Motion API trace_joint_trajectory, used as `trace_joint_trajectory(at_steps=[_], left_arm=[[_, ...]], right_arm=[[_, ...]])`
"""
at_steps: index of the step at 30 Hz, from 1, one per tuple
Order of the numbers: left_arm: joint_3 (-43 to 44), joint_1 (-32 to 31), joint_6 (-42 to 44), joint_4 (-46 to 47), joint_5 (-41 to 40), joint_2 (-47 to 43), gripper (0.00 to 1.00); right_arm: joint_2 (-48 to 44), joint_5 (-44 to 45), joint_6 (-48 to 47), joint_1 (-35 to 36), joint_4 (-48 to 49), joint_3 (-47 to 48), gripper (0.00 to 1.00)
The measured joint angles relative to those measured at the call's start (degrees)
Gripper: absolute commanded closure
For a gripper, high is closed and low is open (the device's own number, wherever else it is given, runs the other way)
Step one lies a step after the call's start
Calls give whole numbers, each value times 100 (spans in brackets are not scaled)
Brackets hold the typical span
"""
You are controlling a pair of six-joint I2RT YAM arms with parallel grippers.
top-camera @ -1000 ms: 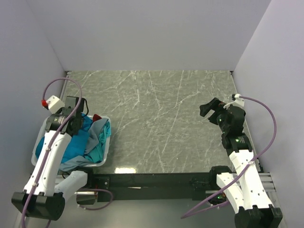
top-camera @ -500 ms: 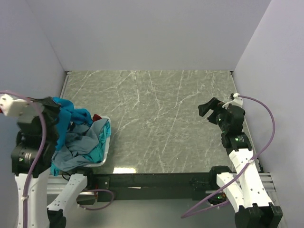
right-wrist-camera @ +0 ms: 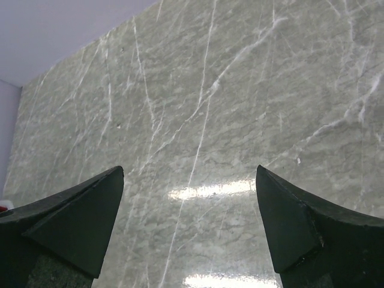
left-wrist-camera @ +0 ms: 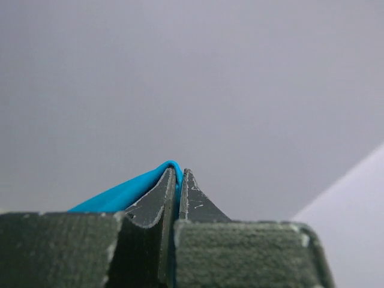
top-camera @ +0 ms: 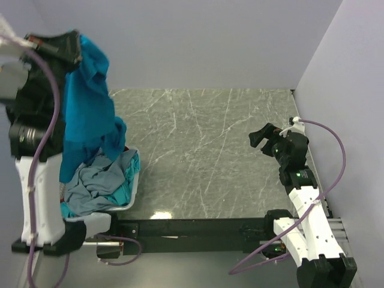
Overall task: Fold and stack the t-shirts
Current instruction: Move the tshirt to the center of the board
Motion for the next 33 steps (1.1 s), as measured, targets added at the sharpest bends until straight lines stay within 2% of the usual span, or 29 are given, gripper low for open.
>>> trace_joint_trajectory(at_steps=[6, 10, 13, 16, 18, 22, 27, 30, 33], left_arm=[[1408, -87, -492, 986, 1919, 1709, 99], [2479, -507, -935, 1690, 2728, 2804, 99], [2715, -1029, -1102, 2188, 3128, 3272, 99], [2481, -1436, -1086, 2387, 3421, 3355, 99], [1659, -1587, -1032, 2610, 3622, 3001, 99], [-643, -1602, -667, 2629, 3700, 1891, 99], [-4369, -1580, -415, 2726, 3093, 157, 99], [-5895, -1582, -501, 2664, 2717, -96, 99], [-6789, -1585, -664, 2389, 2312, 186, 99]], right_arm=[[-87, 262, -33, 0, -103, 11, 4], [-146, 673, -26, 0, -282, 111, 4], [-229, 927, -28, 0, -337, 149, 4], [-313, 1126, -28, 0, -402, 149, 4], [-332, 1252, -28, 0, -459, 151, 4], [-326, 1434, -28, 0, -597, 166, 4], [-243, 1384, -35, 0, -627, 188, 4], [-42, 1115, -28, 0, -623, 243, 4], [240, 706, 44, 0, -584, 258, 5]])
